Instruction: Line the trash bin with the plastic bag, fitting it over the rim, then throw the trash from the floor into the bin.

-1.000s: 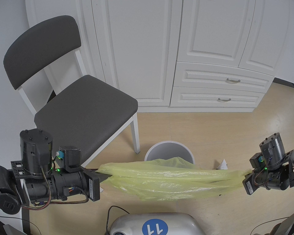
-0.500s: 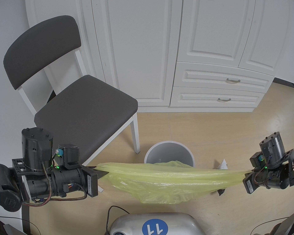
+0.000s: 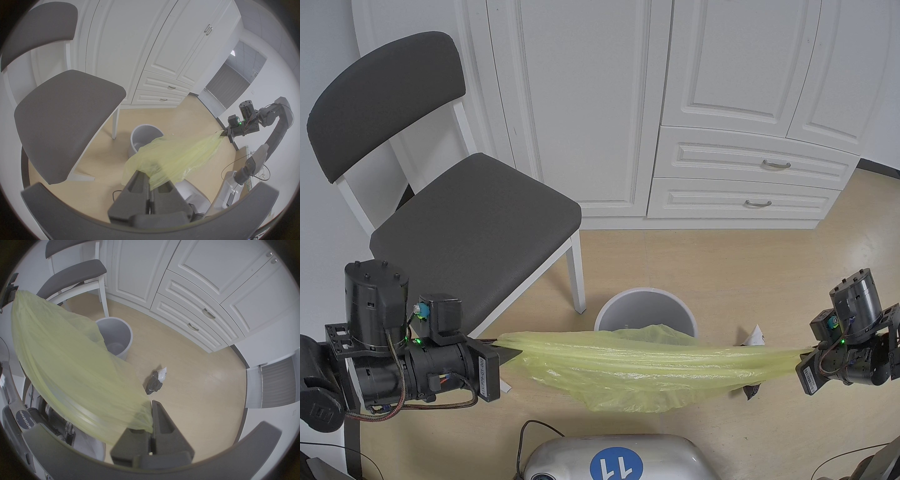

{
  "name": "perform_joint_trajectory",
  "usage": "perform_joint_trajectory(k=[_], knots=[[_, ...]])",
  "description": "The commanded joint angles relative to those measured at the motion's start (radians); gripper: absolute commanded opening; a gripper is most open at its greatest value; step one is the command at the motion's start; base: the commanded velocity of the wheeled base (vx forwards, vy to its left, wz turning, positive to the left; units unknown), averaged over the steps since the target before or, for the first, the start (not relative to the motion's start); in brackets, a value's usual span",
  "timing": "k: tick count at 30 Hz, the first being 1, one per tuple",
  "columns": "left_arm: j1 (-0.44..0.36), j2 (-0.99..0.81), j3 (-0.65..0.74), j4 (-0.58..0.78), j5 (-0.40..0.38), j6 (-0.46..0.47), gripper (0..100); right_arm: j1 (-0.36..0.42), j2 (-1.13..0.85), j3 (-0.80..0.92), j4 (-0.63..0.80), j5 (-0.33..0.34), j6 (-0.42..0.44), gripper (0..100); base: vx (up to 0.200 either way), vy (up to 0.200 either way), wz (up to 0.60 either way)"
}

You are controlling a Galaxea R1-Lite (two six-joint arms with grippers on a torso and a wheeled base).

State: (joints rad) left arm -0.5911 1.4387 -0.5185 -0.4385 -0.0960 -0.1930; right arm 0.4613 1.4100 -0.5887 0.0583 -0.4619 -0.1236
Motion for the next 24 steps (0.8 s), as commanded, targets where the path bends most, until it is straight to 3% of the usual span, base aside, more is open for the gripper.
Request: perform_joint_trajectory(k=[1,24], knots=[[-0.006,-0.001,0.002,-0.002,-0.001,0.0,0,0.002,0.003,0.0,0.0,0.0,-0.001,0,0.0,0.0,0.0],[-0.044,-0.001,0.0,-0.008,-0.001,0.0,0,0.014,0.032,0.0,-0.051,0.0,-0.001,0,0.0,0.0,0.0]])
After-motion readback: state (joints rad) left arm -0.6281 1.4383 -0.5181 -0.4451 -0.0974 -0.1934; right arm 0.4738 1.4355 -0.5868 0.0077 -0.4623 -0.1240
